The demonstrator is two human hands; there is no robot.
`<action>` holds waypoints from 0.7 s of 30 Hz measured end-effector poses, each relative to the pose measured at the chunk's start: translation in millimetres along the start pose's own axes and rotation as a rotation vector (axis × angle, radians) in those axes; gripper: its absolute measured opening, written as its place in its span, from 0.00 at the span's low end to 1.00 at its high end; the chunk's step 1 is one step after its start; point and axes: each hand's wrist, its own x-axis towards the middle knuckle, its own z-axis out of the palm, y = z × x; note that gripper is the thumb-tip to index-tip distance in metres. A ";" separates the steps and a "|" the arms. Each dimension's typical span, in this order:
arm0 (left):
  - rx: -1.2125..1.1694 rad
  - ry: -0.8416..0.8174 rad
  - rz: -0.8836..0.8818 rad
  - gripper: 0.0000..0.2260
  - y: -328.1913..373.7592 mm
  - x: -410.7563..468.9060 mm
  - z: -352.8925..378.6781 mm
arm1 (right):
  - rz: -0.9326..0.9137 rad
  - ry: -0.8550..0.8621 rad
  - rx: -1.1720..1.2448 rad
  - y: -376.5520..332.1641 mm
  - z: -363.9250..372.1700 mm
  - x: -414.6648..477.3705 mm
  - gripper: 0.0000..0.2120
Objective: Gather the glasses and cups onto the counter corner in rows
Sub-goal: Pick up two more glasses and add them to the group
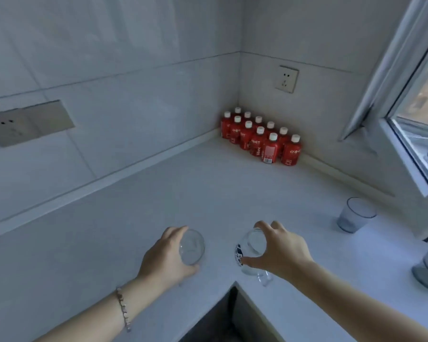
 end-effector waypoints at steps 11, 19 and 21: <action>-0.016 0.193 -0.386 0.39 -154.2 -216.4 -83.8 | -0.447 -0.143 -0.071 -209.1 58.5 -94.1 0.36; -0.077 0.360 -0.645 0.39 -296.1 -324.8 -154.8 | -0.688 -0.242 -0.195 -394.6 118.1 -132.6 0.35; -0.084 0.364 -0.693 0.39 -340.7 -347.1 -172.6 | -0.729 -0.253 -0.218 -445.3 138.0 -138.8 0.36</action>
